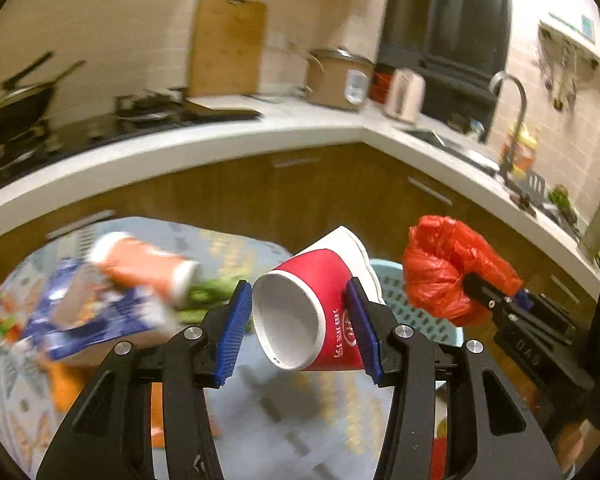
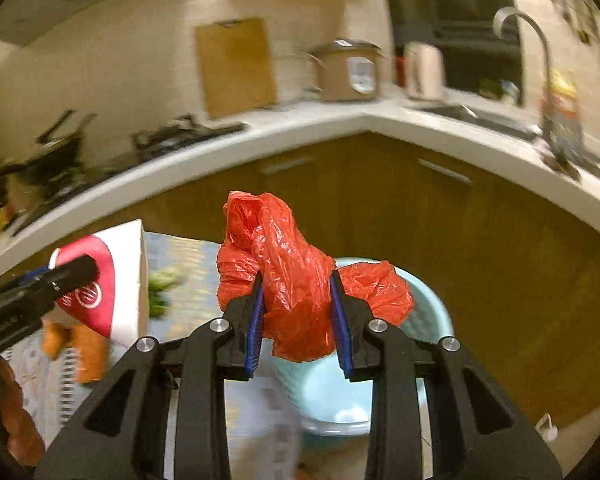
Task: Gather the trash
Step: 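Carry the bag and cup over the blue basket and open both tools, then move both tools back over the table toward the blue cartons, then grasp a blue milk carton with the left tool while the right tool grasps another carton, then carry both cartons over the blue basket and open both tools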
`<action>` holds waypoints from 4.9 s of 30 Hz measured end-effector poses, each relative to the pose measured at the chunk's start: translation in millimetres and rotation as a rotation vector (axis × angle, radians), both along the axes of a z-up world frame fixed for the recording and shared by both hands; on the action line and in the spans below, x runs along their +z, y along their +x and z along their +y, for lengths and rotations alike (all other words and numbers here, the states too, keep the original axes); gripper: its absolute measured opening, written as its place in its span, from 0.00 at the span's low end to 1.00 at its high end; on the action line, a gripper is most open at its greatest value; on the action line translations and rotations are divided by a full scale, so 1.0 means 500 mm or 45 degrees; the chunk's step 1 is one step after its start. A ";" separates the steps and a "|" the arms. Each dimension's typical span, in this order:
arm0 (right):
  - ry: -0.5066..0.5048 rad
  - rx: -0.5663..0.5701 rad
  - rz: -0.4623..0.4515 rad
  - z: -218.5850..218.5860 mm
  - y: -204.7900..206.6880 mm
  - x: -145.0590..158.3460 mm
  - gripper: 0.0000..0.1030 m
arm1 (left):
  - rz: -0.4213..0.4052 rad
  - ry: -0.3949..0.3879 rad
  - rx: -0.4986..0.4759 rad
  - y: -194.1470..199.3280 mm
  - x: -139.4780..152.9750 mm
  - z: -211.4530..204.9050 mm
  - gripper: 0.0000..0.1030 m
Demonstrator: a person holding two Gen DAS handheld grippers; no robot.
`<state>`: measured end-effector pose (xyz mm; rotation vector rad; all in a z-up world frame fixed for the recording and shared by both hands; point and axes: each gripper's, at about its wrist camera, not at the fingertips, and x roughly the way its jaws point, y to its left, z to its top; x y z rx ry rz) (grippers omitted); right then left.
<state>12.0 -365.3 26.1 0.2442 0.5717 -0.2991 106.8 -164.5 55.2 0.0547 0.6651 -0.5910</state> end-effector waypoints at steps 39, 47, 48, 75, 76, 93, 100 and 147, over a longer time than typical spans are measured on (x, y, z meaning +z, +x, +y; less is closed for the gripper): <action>0.122 0.072 0.147 0.010 0.056 -0.050 0.44 | 0.038 0.027 0.064 0.025 -0.037 0.022 0.59; 0.040 0.260 0.095 0.139 0.080 -0.010 0.44 | -0.091 0.028 0.258 0.011 0.020 0.195 0.61; 0.033 0.291 0.088 0.158 0.086 -0.003 0.44 | -0.103 0.047 0.297 0.015 0.026 0.224 0.62; 0.090 0.781 0.194 0.463 0.245 -0.009 0.47 | 0.215 0.289 0.337 0.220 -0.148 0.447 0.35; 0.088 0.794 0.187 0.472 0.238 -0.005 0.47 | 0.200 0.299 0.353 0.216 -0.146 0.449 0.35; -0.114 0.871 0.182 0.567 0.116 -0.009 0.48 | 0.153 0.152 0.407 0.096 -0.092 0.552 0.34; -0.265 0.880 0.229 0.558 0.234 -0.040 0.68 | 0.231 0.193 0.425 0.078 -0.136 0.555 0.35; -0.023 0.332 0.056 0.075 0.054 0.040 0.34 | 0.216 0.119 0.318 -0.022 -0.063 0.331 0.71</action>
